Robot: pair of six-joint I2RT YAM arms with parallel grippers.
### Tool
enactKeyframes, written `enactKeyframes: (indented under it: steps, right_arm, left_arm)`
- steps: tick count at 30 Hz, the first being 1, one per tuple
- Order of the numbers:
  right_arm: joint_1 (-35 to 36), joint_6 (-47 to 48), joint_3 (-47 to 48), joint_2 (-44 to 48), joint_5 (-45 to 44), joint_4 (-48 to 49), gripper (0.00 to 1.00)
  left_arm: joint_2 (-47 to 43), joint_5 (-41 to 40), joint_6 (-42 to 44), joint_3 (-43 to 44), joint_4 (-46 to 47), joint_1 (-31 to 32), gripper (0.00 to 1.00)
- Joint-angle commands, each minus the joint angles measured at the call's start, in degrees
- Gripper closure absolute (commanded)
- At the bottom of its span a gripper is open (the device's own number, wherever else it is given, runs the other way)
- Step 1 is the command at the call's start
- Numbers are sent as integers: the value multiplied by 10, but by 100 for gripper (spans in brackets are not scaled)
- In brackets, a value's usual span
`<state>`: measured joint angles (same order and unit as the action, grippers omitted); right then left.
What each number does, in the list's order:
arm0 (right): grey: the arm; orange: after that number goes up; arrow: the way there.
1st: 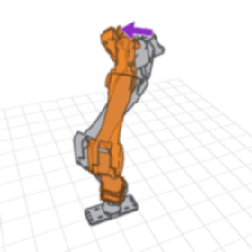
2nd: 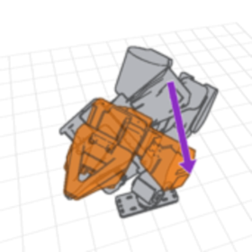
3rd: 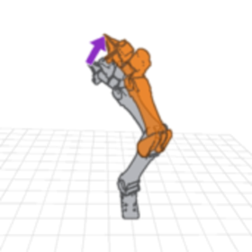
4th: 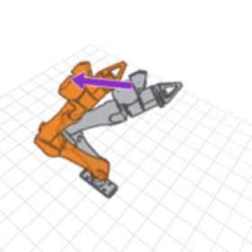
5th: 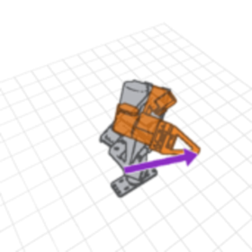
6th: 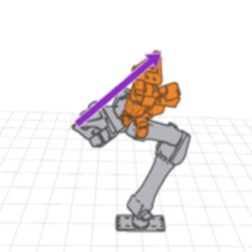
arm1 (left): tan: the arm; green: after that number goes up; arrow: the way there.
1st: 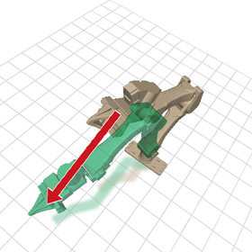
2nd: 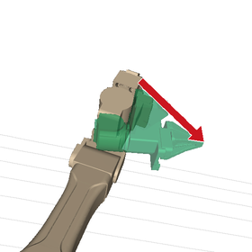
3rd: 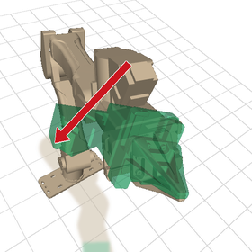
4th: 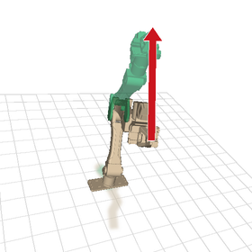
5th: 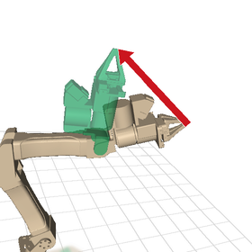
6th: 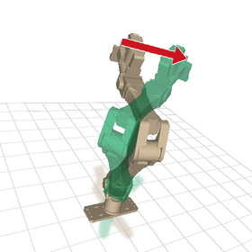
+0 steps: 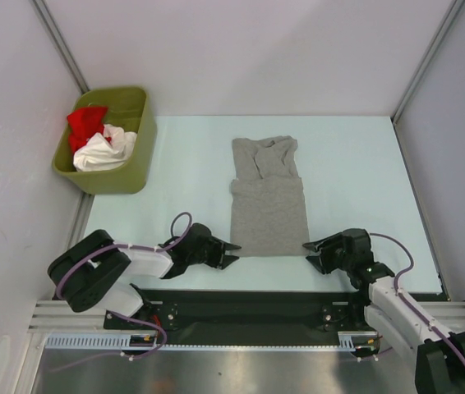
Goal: Fold and stack the t-shirts
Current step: Fold the tshirt
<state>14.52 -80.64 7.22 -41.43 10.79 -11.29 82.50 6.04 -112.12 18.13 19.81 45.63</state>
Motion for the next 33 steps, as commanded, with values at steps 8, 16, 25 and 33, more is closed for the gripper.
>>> enactKeyframes:
  steps: [8, 16, 25, 33]
  right_arm:
    - [32, -28, 9, -63, -69, -18, 54]
    - [31, -8, 20, -48, -73, -68, 100]
    - [31, 58, 102, 72, -50, -293, 100]
    - [33, 101, 158, 108, -9, -405, 100]
  left_arm:
    - [-9, -39, -19, -19, -87, 3, 57]
    - [22, -10, 9, -7, -52, 2, 100]
    - [-141, -34, -5, -5, -249, 53, 100]
    - [-245, -52, -70, 35, -386, 137, 100]
